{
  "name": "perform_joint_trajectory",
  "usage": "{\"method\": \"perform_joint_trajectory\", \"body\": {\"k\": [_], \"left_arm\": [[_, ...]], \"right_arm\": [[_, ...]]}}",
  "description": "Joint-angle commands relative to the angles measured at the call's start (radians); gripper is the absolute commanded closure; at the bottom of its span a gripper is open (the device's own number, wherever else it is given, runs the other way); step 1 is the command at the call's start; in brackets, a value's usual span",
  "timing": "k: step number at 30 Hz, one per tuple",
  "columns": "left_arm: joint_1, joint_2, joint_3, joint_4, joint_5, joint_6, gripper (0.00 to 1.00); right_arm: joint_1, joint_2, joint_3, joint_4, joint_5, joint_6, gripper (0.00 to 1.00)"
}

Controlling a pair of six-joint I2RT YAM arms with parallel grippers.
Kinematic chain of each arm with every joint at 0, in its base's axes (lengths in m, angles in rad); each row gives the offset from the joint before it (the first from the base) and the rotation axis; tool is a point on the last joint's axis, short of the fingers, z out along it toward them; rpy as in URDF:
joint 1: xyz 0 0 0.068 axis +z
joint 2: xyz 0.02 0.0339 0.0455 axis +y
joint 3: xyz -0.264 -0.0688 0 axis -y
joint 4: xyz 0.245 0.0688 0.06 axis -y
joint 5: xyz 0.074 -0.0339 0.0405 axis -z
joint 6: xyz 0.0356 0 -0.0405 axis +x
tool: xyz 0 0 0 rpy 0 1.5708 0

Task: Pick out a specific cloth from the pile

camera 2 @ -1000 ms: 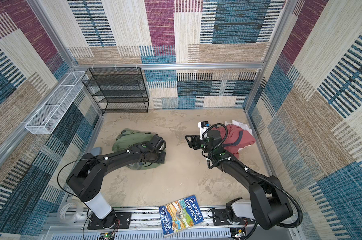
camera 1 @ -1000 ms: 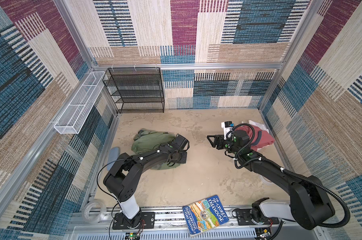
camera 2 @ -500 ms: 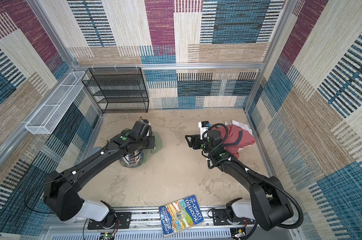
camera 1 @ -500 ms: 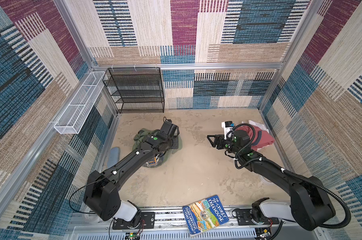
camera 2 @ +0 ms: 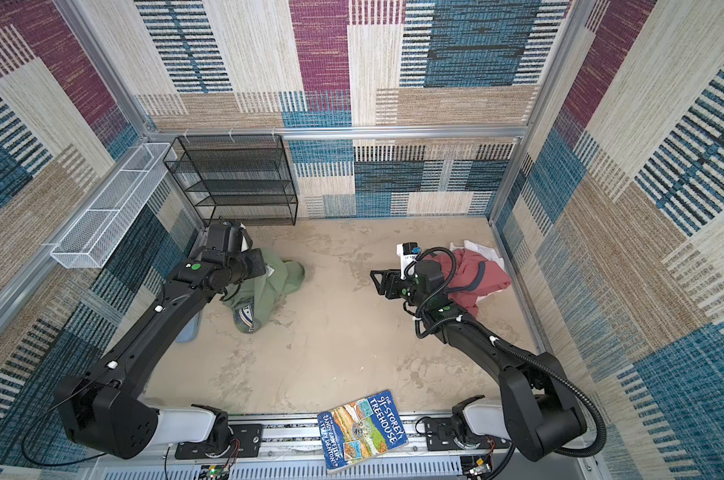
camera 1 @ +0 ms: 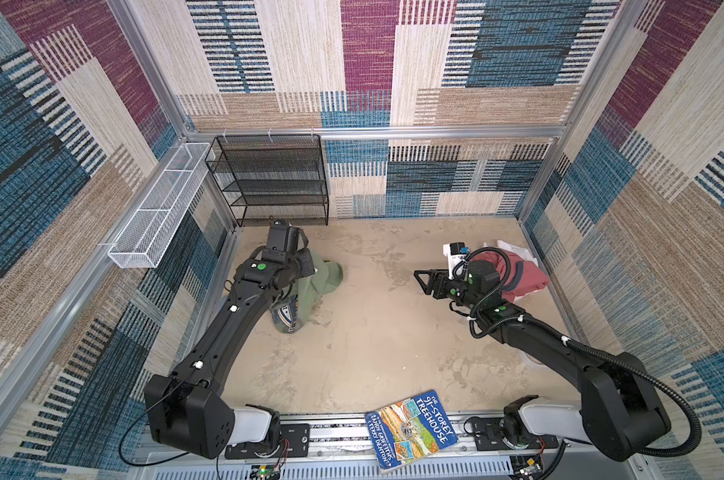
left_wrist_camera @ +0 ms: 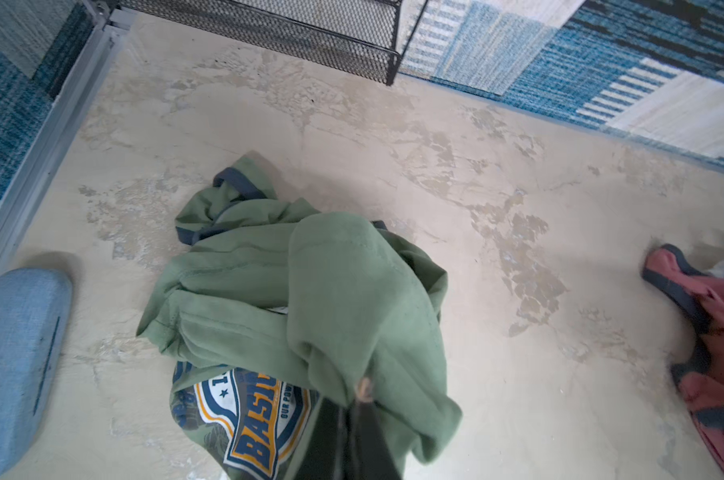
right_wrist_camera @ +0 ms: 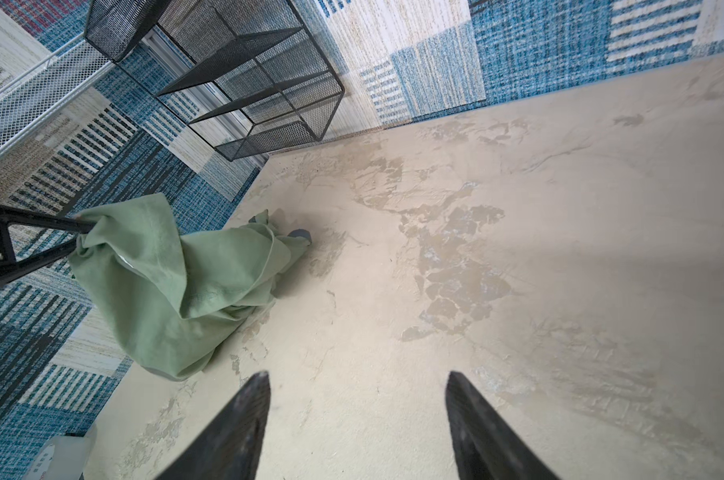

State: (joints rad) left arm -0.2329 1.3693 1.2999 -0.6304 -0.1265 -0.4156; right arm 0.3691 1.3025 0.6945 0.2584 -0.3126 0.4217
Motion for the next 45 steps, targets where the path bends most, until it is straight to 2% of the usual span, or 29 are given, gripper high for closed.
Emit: {"method": "perform_joint_trajectory", "body": {"k": [1,8,14,26,38,40,42,44,45], "left_arm": [[0.053,0.016,0.009,0.040,0.043,0.009,1.00],[0.189,0.100,-0.017,0.115,0.115,-0.052,1.00],[0.253,0.197,-0.035,0.162,0.142,-0.074,1.00],[0.259,0.273,-0.073,0.184,0.031,-0.057,1.00],[0.259,0.339,-0.109,0.231,0.091,-0.072,1.00],[0.257,0.326,-0.112,0.230,0.105,-0.084,0.76],[0.249,0.300,-0.116,0.231,0.113,-0.090,0.60],[0.233,0.261,-0.120,0.232,0.100,-0.084,0.48],[0.224,0.242,-0.121,0.232,0.094,-0.076,0.46]], "right_arm": [[0.000,0.006,0.003,0.050,-0.017,0.020,0.30],[-0.001,0.009,0.003,0.050,-0.017,0.020,0.30],[0.000,0.017,0.006,0.050,-0.019,0.017,0.30],[0.000,0.056,0.031,0.050,-0.019,0.013,0.30],[-0.001,0.065,0.036,0.040,0.001,0.017,0.31],[-0.001,0.064,0.040,0.033,0.005,0.014,0.31],[-0.002,0.059,0.048,0.025,0.008,0.001,0.28],[-0.008,0.051,0.054,0.014,0.018,-0.011,0.16],[-0.014,0.045,0.058,0.006,0.024,-0.022,0.08]]}}
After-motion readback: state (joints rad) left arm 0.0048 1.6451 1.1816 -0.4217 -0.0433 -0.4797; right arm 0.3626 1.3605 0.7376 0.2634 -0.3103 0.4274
